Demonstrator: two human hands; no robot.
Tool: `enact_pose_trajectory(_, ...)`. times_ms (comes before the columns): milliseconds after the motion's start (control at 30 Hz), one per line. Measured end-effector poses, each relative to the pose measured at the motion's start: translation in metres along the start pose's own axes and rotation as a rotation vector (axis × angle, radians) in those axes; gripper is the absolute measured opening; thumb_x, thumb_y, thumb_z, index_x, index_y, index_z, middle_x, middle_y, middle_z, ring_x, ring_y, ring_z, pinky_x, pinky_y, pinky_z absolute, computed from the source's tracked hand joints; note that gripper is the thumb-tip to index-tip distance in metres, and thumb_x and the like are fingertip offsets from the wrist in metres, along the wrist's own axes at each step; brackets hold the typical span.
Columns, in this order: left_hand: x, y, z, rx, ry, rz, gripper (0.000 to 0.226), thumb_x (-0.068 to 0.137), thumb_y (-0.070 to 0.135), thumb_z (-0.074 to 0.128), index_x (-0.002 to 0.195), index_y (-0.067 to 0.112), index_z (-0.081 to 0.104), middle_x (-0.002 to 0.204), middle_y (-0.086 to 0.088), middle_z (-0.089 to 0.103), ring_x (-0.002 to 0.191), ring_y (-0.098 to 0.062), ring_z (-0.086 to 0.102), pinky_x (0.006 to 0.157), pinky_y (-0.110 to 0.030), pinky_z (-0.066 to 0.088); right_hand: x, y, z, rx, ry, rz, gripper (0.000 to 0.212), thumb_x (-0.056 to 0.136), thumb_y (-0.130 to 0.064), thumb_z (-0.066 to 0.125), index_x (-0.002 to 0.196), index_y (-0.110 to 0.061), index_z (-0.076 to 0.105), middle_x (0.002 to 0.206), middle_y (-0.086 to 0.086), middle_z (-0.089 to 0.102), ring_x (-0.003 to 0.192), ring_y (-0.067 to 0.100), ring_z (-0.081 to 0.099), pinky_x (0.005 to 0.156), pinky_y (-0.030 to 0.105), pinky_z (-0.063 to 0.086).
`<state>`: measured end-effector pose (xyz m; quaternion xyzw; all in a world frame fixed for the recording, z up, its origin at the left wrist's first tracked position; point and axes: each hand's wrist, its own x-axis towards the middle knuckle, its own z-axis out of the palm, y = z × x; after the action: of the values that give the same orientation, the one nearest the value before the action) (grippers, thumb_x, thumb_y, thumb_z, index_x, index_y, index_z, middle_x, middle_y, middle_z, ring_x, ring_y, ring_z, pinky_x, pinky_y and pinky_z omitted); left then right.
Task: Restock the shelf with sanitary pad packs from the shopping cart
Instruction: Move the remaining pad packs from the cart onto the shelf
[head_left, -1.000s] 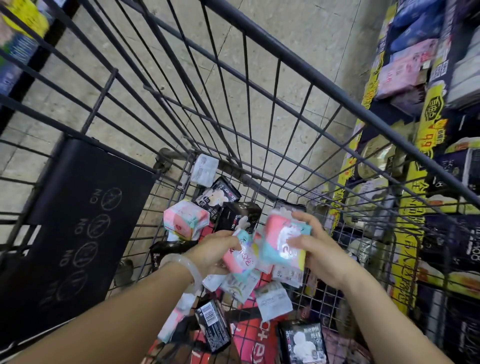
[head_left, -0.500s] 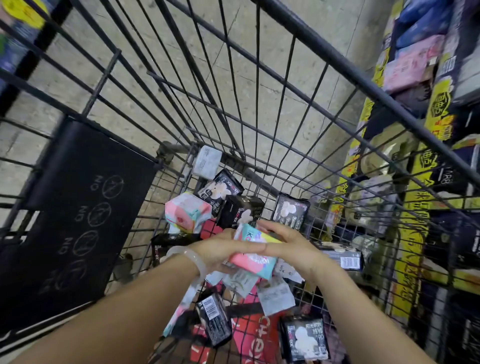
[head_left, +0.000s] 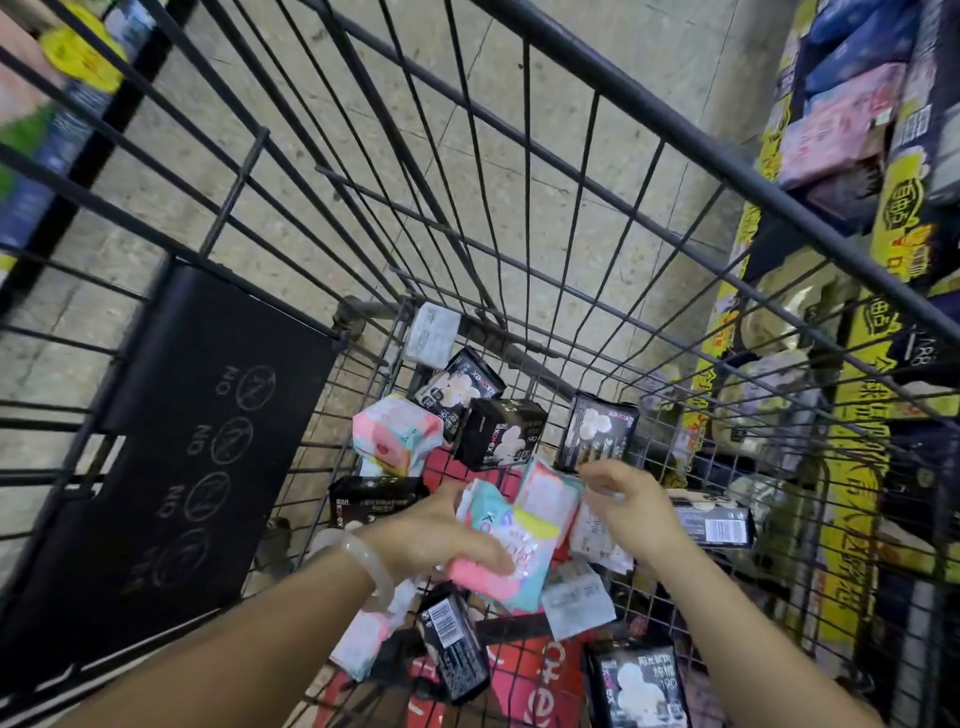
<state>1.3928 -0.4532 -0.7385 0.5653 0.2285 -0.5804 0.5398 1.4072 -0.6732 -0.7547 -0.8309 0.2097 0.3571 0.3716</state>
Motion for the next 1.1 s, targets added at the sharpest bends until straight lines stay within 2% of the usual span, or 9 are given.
enact_pose_trajectory(133,0.000,-0.011,-0.011,0.116,0.026,-0.051,0.098,0.049,0.018,0.084,0.133,0.021,0.034,0.115,-0.005,0.064,0.104,-0.021,0.065,0.091,-0.037,0.054,0.010,0.006,0.030,-0.624,-0.169,-0.160,0.090,0.076,-0.033,0.073,0.147,-0.027,0.018,0.143,0.002,0.042,0.128,0.026,0.038,0.103,0.038,0.034)
enact_pose_trajectory(233,0.003,-0.014,-0.009,0.147,0.020,-0.065,0.106,0.050,0.017,0.085,0.138,0.021,0.028,0.117,-0.004,0.062,0.105,-0.019,0.063,0.090,-0.033,0.054,0.015,0.008,0.048,-0.896,-0.023,-0.197,0.100,0.076,-0.054,0.066,0.148,-0.028,0.002,0.141,0.000,0.041,0.126,0.025,0.035,0.100,0.038,0.029)
enact_pose_trajectory(333,0.003,-0.013,-0.009,0.070,0.034,-0.059,0.096,0.055,0.014,0.084,0.133,0.020,0.028,0.115,-0.006,0.062,0.102,-0.020,0.064,0.086,-0.031,0.055,0.017,0.008,0.052,-0.866,0.079,-0.194,0.093,0.074,-0.054,0.067,0.146,-0.023,0.016,0.135,0.002,0.045,0.123,0.024,0.040,0.100,0.038,0.029)
enact_pose_trajectory(467,-0.006,-0.009,-0.009,-0.080,0.070,0.004,0.072,0.053,0.015,0.079,0.117,0.016,0.047,0.116,-0.011,0.065,0.100,-0.022,0.067,0.090,-0.039,0.054,0.006,-0.014,0.016,0.175,-0.061,0.025,0.071,0.072,-0.021,0.075,0.132,-0.012,0.037,0.110,0.003,0.057,0.096,0.021,0.060,0.073,0.028,0.051)
enact_pose_trajectory(600,-0.001,-0.006,0.000,-0.318,0.160,0.046,0.068,0.051,0.018,0.083,0.113,0.017,0.054,0.107,-0.008,0.070,0.094,-0.021,0.067,0.076,-0.035,0.055,-0.019,-0.024,-0.026,1.106,-0.522,0.255,0.040,0.075,-0.031,0.053,0.108,-0.009,0.061,0.086,0.009,0.068,0.068,0.020,0.066,0.067,0.038,0.056)
enact_pose_trajectory(733,0.012,0.006,0.016,-0.445,0.194,0.072,0.037,0.067,0.025,0.078,0.099,0.013,0.064,0.093,-0.005,0.067,0.085,-0.016,0.063,0.075,-0.032,0.050,-0.025,-0.014,-0.023,0.946,-0.500,0.284,0.032,0.094,-0.028,0.035,0.098,-0.012,0.063,0.084,0.009,0.064,0.067,0.018,0.059,0.065,0.032,0.050)
enact_pose_trajectory(800,0.020,0.007,0.019,-0.411,0.211,0.088,0.055,0.065,0.025,0.081,0.112,0.013,0.057,0.104,-0.005,0.067,0.089,-0.015,0.066,0.072,-0.031,0.051,-0.022,-0.011,-0.022,0.792,-0.387,0.171,0.019,0.094,-0.007,0.045,0.108,-0.016,0.055,0.083,0.005,0.060,0.065,0.015,0.056,0.060,0.026,0.046)
enact_pose_trajectory(967,0.035,0.006,0.028,-0.309,0.199,0.124,0.084,0.052,0.012,0.088,0.126,0.016,0.049,0.118,-0.009,0.064,0.100,-0.023,0.069,0.074,-0.036,0.060,-0.018,-0.006,-0.016,0.391,-0.230,-0.071,0.067,0.081,0.017,0.048,0.116,-0.040,0.047,0.106,0.005,0.056,0.073,0.018,0.054,0.053,0.021,0.044)
enact_pose_trajectory(1100,0.037,0.009,0.026,-0.284,0.210,0.098,0.075,0.061,0.013,0.086,0.124,0.017,0.045,0.115,-0.007,0.065,0.096,-0.022,0.069,0.074,-0.033,0.060,-0.004,-0.004,-0.010,0.074,-0.070,-0.045,0.044,0.085,0.008,0.044,0.113,-0.022,0.059,0.115,0.015,0.060,0.078,0.021,0.053,0.060,0.026,0.042)
